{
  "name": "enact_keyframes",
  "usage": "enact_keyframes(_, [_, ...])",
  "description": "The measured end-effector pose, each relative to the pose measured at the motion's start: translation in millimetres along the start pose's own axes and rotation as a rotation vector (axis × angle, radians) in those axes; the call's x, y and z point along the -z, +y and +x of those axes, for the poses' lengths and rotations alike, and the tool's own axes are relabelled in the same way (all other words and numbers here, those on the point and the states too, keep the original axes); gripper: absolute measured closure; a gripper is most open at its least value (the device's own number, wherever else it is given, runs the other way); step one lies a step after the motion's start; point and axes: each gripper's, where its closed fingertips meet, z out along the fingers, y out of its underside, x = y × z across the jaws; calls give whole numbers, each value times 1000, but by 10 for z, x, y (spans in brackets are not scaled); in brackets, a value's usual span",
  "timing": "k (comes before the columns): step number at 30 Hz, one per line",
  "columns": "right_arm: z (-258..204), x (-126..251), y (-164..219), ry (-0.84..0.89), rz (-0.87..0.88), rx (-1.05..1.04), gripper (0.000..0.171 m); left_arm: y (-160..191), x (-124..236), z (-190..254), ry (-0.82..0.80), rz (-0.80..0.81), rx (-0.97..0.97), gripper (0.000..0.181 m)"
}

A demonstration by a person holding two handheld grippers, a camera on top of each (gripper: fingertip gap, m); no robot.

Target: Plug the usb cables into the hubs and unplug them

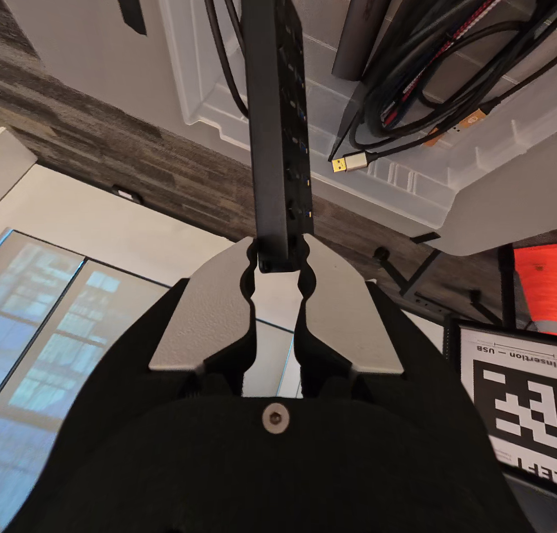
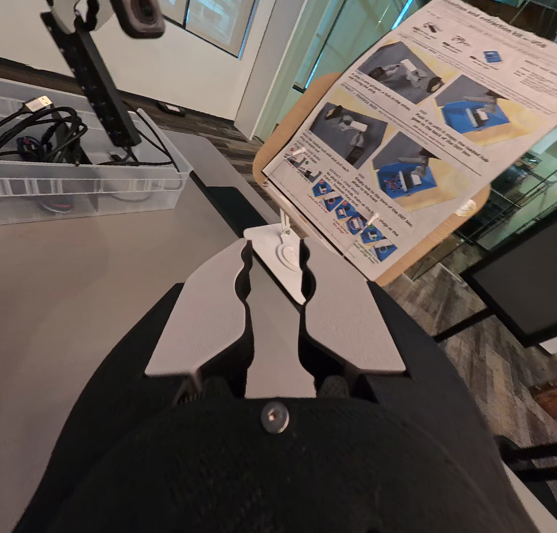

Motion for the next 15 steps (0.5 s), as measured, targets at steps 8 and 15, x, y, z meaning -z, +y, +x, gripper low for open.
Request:
enact_keyframes(8, [-385, -228, 81, -113, -21, 26, 139, 56, 551, 65, -64, 0, -16, 157])
enact_keyframes(15, [-482, -227, 12, -138, -1, 35, 139, 93, 315, 307, -42, 33, 92, 157])
